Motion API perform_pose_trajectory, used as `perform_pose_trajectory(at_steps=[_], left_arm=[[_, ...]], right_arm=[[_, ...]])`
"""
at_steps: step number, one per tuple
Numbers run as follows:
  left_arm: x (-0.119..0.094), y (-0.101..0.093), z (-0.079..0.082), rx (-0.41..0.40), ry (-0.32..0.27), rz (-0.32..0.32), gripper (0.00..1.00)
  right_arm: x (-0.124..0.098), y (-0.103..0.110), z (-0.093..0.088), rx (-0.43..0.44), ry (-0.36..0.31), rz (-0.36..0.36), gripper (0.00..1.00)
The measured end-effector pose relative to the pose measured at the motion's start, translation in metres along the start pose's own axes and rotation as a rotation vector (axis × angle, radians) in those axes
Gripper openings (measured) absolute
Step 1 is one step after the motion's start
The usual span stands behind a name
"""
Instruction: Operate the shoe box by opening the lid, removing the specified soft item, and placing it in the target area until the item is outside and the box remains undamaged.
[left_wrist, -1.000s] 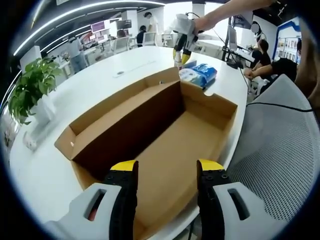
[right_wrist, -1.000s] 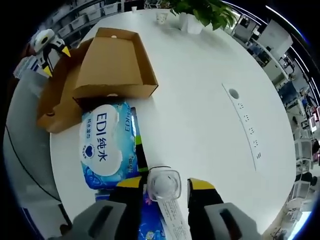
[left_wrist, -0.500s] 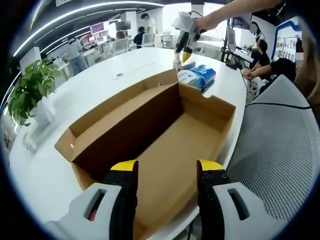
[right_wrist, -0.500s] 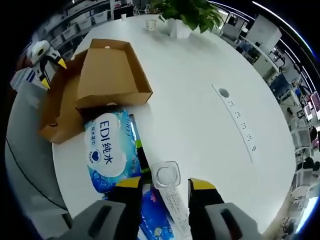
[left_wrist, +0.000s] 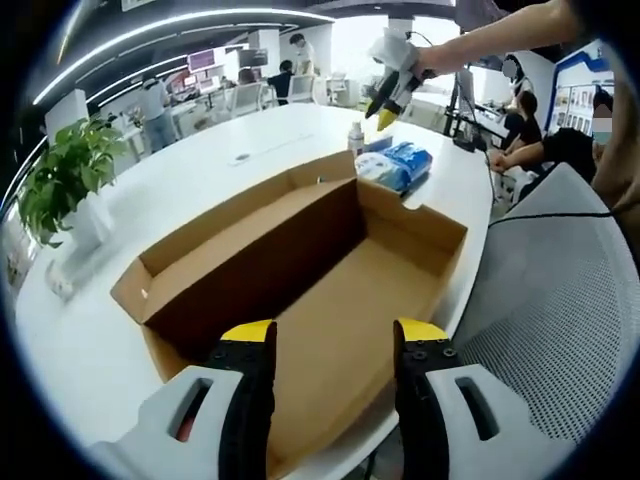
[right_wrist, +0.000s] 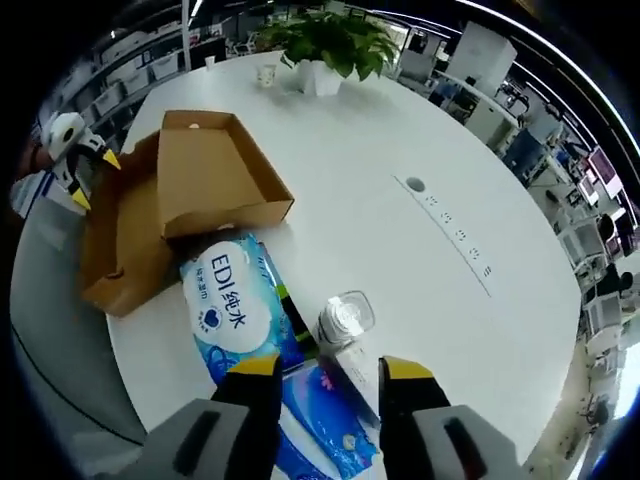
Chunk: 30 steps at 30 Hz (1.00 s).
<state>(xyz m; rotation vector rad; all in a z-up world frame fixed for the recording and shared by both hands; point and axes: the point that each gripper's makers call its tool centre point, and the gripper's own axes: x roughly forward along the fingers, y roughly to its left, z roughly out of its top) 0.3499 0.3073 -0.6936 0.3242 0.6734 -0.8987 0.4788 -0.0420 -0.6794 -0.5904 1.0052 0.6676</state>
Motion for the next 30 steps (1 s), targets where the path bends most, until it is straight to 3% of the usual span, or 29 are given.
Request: perform_pose_trajectory(at_steps=[9,14,25,30], left_arm=[[-0.005,-0.004,-0.003,-0.036,-0.017,0.003,0.47],[-0.008,-0.003,-0.002,-0.042,-0.024,0.007,0.47],[-0.014,0.003,-0.001,-0.078,-0.038,0.034,0.47],[-0.018,0.007,0.001,-0.084,-0.042,0.052,0.46]], right_arm=[[-0.015,0.020,-0.005,0.145,-0.109,-0.048,0.36],[-0.024,0.033,-0.003,0.149,-0.175,-0.106,0.36],[-0.010,0.054,-0.007,0.264,-0.237,-0.103,0.36],[-0.015,0.057,-0.009,0.357,-0.285,-0.149,0.36]])
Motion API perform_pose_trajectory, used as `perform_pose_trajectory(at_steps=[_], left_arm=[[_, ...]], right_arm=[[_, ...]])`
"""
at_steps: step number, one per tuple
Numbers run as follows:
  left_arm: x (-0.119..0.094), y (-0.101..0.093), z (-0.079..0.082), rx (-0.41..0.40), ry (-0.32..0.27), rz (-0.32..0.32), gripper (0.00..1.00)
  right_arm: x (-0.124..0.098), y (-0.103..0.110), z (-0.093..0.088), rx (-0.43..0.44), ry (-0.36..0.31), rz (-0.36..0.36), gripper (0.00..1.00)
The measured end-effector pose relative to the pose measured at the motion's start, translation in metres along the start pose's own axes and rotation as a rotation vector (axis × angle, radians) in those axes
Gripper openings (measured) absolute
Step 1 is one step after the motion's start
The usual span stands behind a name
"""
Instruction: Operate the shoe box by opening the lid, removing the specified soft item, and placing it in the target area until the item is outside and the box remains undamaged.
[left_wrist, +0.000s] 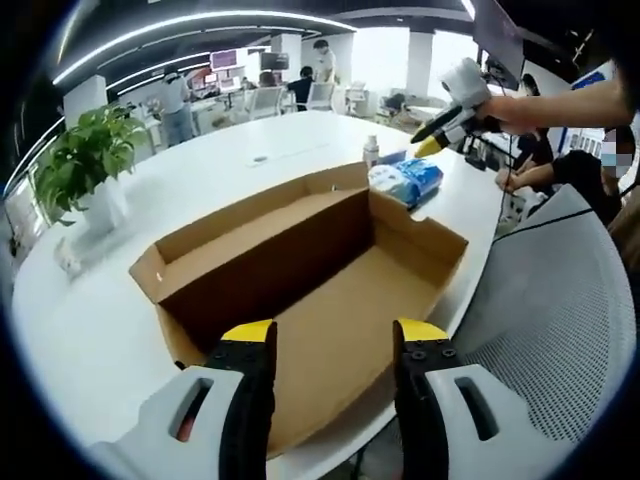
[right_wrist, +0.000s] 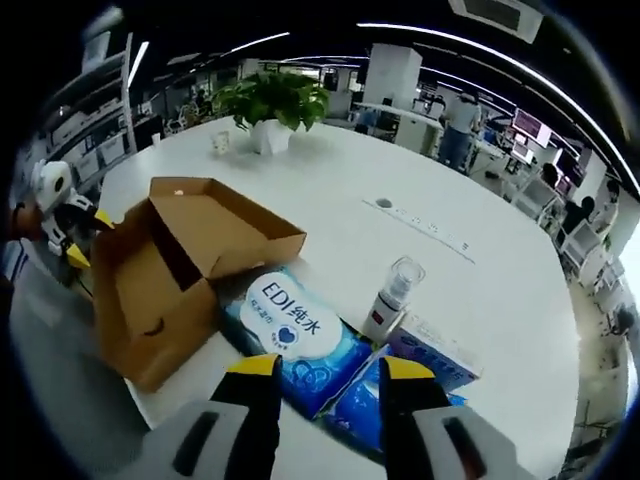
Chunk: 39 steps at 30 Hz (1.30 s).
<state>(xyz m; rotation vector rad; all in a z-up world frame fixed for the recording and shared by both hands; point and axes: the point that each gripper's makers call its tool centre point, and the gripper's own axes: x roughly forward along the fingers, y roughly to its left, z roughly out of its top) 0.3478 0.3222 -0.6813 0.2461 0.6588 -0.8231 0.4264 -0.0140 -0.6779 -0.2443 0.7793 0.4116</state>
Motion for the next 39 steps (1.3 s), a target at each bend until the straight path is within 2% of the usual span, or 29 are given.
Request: perform_pose_trajectory(at_steps=[4,7,11,17,23,26,28,34,39], left_arm=[[-0.003,0.005,0.005,-0.024,-0.022,0.029,0.46],[-0.005,0.007,0.004,-0.038,-0.026,0.043,0.46],[-0.007,0.005,0.001,-0.046,-0.028,0.054,0.45],[-0.013,0.004,0.000,-0.072,-0.045,0.074,0.45],[-0.019,0.010,-0.001,-0.126,-0.061,0.098,0.45],[-0.021,0.012,-0.002,-0.147,-0.058,0.103,0.47],[-0.021,0.011,-0.002,-0.145,-0.053,0.100,0.47],[-0.019,0.011,0.001,-0.159,-0.045,0.091,0.47],[-0.016,0.007,0.007,-0.122,-0.029,0.072,0.48]], right_arm=[[-0.005,0.006,-0.003,0.023,-0.018,-0.015,0.36],[-0.009,0.015,-0.003,0.082,-0.054,-0.017,0.36],[-0.011,0.028,-0.009,0.081,-0.053,-0.026,0.36],[-0.010,0.053,-0.021,0.126,-0.061,0.000,0.36],[-0.009,0.066,-0.019,0.163,-0.085,0.002,0.36],[-0.011,0.072,-0.015,0.163,-0.098,-0.004,0.38],[-0.013,0.079,-0.013,0.199,-0.120,0.011,0.38],[-0.010,0.095,-0.017,0.239,-0.133,0.028,0.39],[-0.011,0.111,-0.016,0.232,-0.138,0.060,0.39]])
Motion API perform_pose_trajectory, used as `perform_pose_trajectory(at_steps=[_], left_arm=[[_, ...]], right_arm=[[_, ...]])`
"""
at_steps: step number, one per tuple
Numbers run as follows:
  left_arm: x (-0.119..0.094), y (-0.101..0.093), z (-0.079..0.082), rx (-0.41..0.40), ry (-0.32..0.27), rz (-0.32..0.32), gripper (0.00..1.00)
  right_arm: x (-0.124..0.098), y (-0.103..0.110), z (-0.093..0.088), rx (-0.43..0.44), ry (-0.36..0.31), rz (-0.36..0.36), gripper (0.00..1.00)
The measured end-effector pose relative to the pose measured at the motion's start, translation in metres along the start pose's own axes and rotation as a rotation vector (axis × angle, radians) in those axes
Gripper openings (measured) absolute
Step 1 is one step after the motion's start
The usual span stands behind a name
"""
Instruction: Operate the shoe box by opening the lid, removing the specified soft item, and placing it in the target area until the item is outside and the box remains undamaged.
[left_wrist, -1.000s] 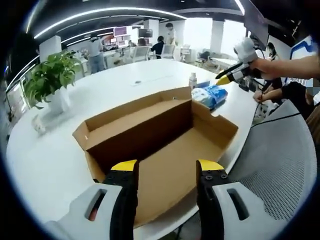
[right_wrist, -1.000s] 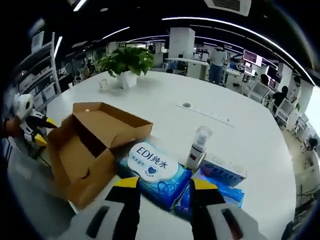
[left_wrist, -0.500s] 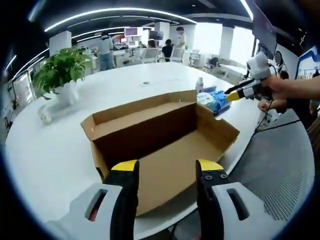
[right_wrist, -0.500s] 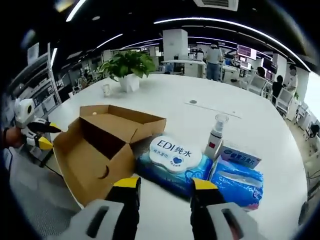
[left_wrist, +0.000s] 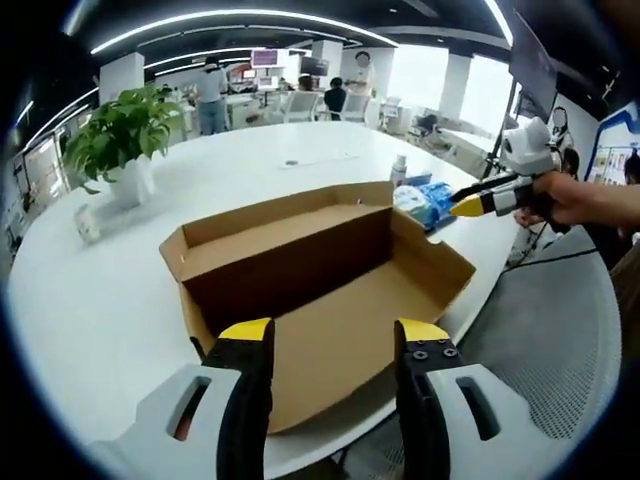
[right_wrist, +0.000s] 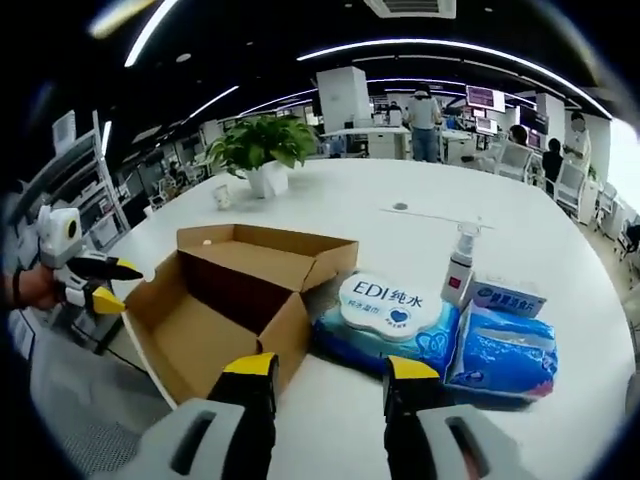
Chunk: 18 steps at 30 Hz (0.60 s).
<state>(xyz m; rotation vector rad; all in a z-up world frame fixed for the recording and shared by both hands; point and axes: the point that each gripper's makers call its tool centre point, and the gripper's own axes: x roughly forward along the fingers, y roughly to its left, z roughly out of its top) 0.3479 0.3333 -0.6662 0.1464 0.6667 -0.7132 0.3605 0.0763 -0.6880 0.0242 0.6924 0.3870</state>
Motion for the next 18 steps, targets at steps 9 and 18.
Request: perform_pose_trajectory(at_steps=[9,18], left_arm=[[0.001,0.015,0.010,0.005,0.012,0.040,0.48],[-0.001,0.044,0.008,-0.015,0.041,0.128,0.48]], right_arm=[[-0.002,0.009,-0.006,0.033,-0.019,0.017,0.39],[-0.004,0.004,-0.020,-0.005,0.000,0.021,0.39]])
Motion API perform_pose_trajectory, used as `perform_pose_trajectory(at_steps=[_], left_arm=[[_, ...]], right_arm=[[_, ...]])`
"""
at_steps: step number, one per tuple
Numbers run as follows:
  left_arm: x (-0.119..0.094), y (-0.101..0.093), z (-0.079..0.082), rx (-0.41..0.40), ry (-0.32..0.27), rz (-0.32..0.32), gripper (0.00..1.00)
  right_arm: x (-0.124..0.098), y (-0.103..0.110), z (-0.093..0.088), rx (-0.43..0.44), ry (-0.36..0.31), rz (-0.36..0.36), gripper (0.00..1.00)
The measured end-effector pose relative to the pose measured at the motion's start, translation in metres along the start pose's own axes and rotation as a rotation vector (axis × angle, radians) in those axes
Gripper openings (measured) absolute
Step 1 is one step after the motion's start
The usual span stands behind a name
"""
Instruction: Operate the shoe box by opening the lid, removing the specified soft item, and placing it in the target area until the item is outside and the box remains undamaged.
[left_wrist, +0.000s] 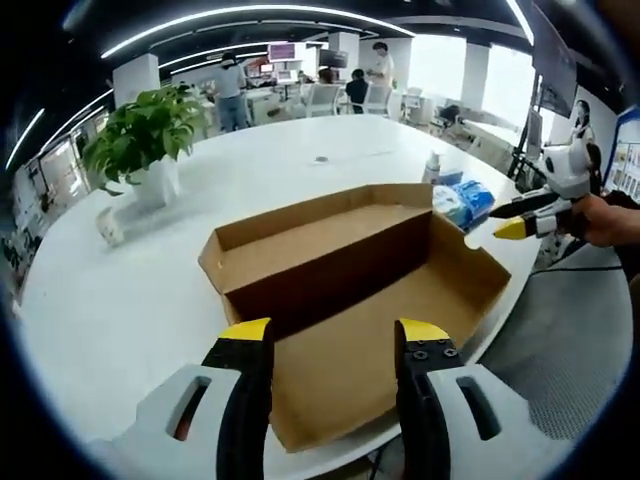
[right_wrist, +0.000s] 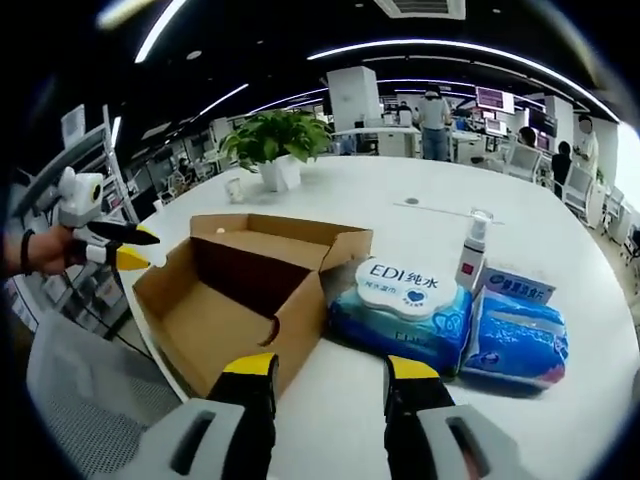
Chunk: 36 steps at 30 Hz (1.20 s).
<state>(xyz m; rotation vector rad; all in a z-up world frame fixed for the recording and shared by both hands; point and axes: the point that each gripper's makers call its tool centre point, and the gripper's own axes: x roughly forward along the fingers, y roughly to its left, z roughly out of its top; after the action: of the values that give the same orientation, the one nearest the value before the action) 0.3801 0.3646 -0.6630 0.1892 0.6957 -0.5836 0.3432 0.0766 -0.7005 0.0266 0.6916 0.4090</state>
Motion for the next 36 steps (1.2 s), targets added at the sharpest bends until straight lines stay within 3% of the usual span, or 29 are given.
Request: perform_pose_trajectory(at_steps=[10,18,23,26,28,30,36], left_arm=[[0.003,0.006,0.000,0.002,0.018,0.034,0.52],[-0.002,0.024,0.000,-0.028,0.002,0.083,0.54],[-0.015,0.066,-0.018,-0.125,0.056,0.228,0.55],[-0.017,0.078,-0.040,-0.263,0.120,0.238,0.55],[-0.018,0.084,-0.049,-0.327,0.126,0.254,0.56],[-0.021,0.091,-0.060,-0.310,0.165,0.281,0.55],[-0.020,0.090,-0.073,-0.332,0.197,0.285,0.54]], right_arm=[[-0.003,0.002,-0.008,0.034,-0.008,0.008,0.39],[-0.006,0.004,0.001,0.043,-0.053,0.021,0.41],[-0.006,0.007,0.000,0.037,-0.055,0.029,0.41],[-0.006,0.010,-0.001,0.031,-0.050,0.037,0.41],[-0.007,0.010,0.000,0.028,-0.053,0.036,0.41],[-0.007,0.011,-0.001,0.030,-0.053,0.037,0.42],[-0.008,0.019,0.002,0.031,-0.066,0.064,0.42]])
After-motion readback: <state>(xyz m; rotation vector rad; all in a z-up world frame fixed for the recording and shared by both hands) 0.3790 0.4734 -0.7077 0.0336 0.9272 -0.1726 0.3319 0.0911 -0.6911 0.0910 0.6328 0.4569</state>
